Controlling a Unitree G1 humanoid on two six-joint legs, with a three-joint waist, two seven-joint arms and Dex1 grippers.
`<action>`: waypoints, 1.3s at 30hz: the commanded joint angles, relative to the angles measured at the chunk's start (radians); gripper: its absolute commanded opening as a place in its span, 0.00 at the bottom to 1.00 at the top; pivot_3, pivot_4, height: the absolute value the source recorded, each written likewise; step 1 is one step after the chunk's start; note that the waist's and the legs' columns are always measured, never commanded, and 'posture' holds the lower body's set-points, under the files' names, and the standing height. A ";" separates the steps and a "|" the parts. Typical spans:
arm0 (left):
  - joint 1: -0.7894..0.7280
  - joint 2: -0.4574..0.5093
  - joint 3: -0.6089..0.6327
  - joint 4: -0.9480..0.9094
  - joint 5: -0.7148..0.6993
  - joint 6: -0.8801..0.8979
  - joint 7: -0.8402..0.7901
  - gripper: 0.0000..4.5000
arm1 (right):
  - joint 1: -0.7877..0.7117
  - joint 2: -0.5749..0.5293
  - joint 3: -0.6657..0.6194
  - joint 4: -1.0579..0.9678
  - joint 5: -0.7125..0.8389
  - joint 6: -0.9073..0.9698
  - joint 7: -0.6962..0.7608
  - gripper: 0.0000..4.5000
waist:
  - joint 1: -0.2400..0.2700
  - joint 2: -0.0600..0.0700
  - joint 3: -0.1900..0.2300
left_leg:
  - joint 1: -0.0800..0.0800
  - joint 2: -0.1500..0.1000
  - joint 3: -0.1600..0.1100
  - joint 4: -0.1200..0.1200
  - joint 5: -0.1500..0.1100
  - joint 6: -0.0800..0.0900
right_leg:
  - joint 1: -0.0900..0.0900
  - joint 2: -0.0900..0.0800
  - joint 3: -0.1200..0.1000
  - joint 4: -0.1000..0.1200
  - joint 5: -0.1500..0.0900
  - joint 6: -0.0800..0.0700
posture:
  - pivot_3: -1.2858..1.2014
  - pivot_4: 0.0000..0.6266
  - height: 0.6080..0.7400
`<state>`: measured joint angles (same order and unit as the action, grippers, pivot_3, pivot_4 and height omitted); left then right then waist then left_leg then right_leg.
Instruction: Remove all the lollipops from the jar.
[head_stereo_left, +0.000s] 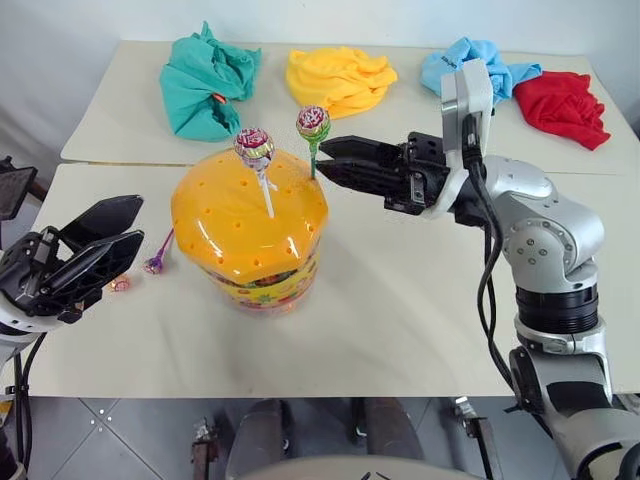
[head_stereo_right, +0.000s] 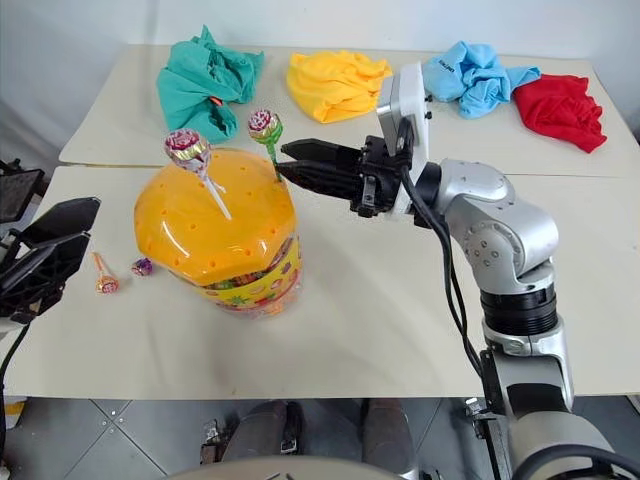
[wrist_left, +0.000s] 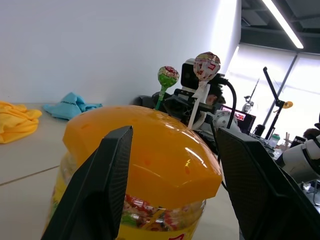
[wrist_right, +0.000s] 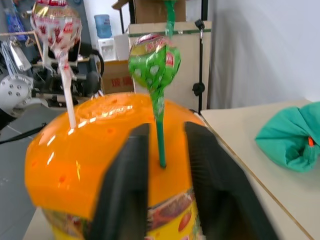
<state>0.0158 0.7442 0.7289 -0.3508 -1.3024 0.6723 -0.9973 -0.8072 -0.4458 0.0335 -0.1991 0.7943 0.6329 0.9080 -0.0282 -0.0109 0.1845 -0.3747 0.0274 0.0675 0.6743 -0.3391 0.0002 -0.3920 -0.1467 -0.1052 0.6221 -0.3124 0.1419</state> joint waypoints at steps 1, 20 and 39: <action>0.021 0.011 0.033 0.017 0.022 -0.029 -0.043 0.63 | -0.013 0.001 -0.008 -0.037 0.004 -0.014 0.027 0.01 | 0.000 0.000 0.000 | 0.000 0.000 0.000 0.000 0.000 0.000 | 0.000 0.000 0.000 0.000 0.000 0.000 | 0.52 0.24 1.00; 0.043 -0.007 0.021 0.049 0.067 -0.082 -0.091 0.63 | 0.007 -0.011 -0.014 -0.003 -0.064 -0.079 0.111 0.50 | 0.000 0.000 0.000 | -0.001 0.001 0.000 0.000 -0.001 0.000 | -0.001 0.000 0.000 0.000 0.000 0.000 | 0.52 0.24 1.00; -0.003 -0.006 -0.013 0.069 0.083 -0.099 -0.115 0.63 | -0.022 0.018 -0.028 -0.014 -0.031 -0.048 0.085 0.01 | 0.000 0.000 0.000 | -0.001 0.001 0.000 0.000 -0.001 0.000 | -0.001 0.000 0.000 0.000 0.000 0.000 | 0.52 0.24 1.00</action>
<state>0.0202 0.7426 0.7046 -0.2620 -1.2120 0.5914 -1.0988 -0.8045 -0.4356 0.0330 -0.1894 0.7370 0.5892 0.9960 -0.0285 -0.0109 0.1845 -0.3754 0.0282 0.0674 0.6738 -0.3398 0.0001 -0.3929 -0.1468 -0.1054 0.6219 -0.3124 0.1419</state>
